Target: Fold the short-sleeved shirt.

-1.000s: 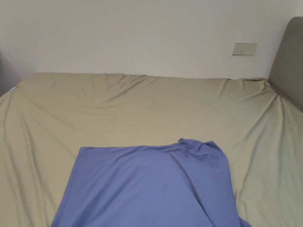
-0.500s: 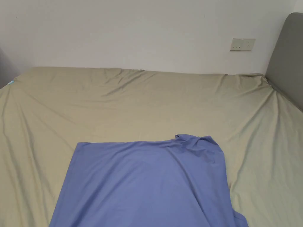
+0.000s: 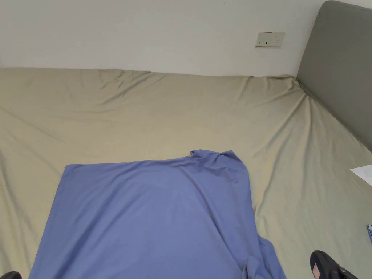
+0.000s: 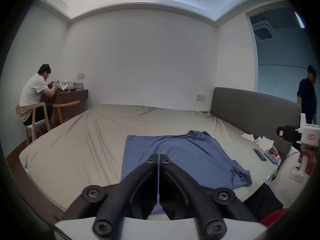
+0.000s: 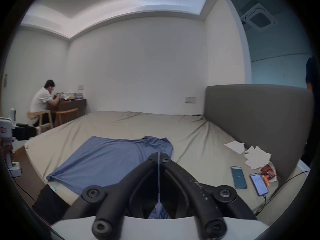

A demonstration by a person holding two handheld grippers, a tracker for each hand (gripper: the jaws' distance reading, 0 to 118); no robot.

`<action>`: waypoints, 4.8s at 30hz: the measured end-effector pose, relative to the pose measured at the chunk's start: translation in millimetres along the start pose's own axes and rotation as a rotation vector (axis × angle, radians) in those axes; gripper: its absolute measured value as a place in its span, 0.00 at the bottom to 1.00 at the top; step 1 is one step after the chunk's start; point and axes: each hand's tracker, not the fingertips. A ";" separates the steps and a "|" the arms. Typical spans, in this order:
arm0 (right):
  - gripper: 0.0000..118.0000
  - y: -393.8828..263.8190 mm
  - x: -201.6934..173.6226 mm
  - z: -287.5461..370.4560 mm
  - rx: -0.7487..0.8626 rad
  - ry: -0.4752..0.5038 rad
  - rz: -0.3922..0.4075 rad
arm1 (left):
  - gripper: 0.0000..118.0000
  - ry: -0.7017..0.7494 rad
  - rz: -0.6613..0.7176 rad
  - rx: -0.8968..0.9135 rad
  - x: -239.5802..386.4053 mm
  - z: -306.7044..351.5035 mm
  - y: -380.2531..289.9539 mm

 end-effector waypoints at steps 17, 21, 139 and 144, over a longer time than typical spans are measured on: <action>0.82 -56.1 43.7 -103.7 -0.600 0.009 -0.123 | 0.00 -0.034 -0.018 -0.068 -3.1 -8.6 -19.5; 0.74 -108.1 54.2 -149.9 -0.803 0.023 -0.226 | 0.00 -0.044 -0.020 -0.081 -2.0 -9.1 -23.8; 0.00 -14.9 14.6 -51.7 -0.145 0.018 -0.019 | 0.00 0.042 -0.052 -0.070 -9.7 -29.3 -23.4; 0.00 -13.1 13.8 -53.3 -0.145 0.013 -0.017 | 0.00 0.049 -0.050 -0.062 -8.5 -33.3 -21.6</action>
